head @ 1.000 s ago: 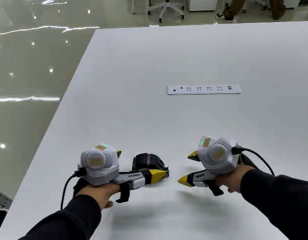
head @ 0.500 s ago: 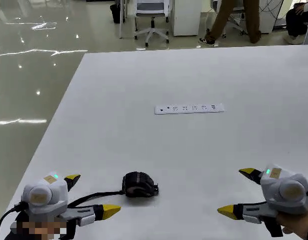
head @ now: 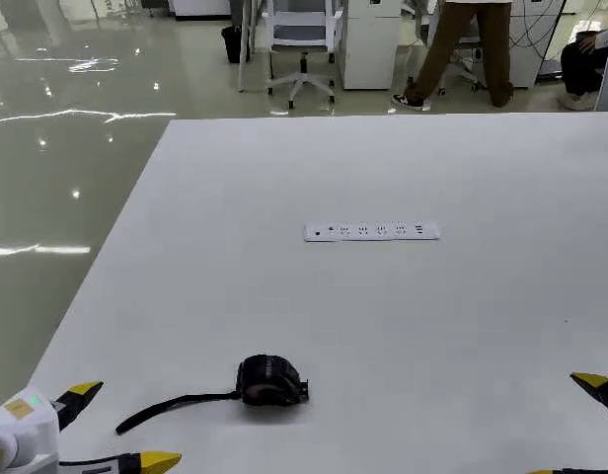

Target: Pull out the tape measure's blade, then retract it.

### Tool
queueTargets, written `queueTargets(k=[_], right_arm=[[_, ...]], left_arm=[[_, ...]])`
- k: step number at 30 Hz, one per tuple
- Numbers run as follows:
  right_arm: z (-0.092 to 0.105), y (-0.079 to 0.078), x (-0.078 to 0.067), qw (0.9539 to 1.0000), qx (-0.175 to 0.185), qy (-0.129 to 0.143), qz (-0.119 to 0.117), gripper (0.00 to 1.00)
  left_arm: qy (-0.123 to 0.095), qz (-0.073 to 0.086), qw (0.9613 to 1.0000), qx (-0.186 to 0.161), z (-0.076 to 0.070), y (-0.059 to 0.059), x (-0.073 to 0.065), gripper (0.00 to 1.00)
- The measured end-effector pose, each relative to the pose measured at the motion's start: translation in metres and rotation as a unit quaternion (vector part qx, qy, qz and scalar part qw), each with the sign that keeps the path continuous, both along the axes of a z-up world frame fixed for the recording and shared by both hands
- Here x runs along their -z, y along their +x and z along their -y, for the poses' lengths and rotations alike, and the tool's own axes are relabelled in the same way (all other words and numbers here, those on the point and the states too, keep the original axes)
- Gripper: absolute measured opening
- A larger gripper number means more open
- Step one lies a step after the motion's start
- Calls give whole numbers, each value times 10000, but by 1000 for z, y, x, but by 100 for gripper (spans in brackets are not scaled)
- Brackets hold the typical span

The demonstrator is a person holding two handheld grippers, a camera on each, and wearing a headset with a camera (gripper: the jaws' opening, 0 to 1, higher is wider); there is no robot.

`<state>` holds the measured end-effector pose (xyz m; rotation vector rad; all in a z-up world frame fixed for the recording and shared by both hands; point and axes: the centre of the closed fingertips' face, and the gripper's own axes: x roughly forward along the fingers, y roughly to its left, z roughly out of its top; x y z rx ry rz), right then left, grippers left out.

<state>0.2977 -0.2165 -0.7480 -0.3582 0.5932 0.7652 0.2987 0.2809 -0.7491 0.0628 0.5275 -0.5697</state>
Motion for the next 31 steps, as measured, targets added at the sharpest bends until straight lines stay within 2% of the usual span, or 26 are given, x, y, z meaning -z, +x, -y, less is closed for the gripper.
queueTargets(k=[2,5,10,12,19,31], right_arm=[[5,-5,2,10000,65,17,-20,100],[9,-12,4,9999,111,23,-36,100],[12,-14,0,9999,133,4,78,100],[15,-12,-2,9998,194,10,87,100],[12,-17,-9,9997,186,23,143,100],[5,-29,-8,9995,258,93,136,100]], left_arm=[[87,112,9999,87,2,-1,-3,100],[44,46,9999,94,7,-1,-6,100],[-23,114,9998,155,19,-2,-14,100],[-35,88,9998,173,24,-4,-16,100],[-77,71,9998,166,26,-7,-15,100],[-72,27,9996,272,30,-11,-14,100]])
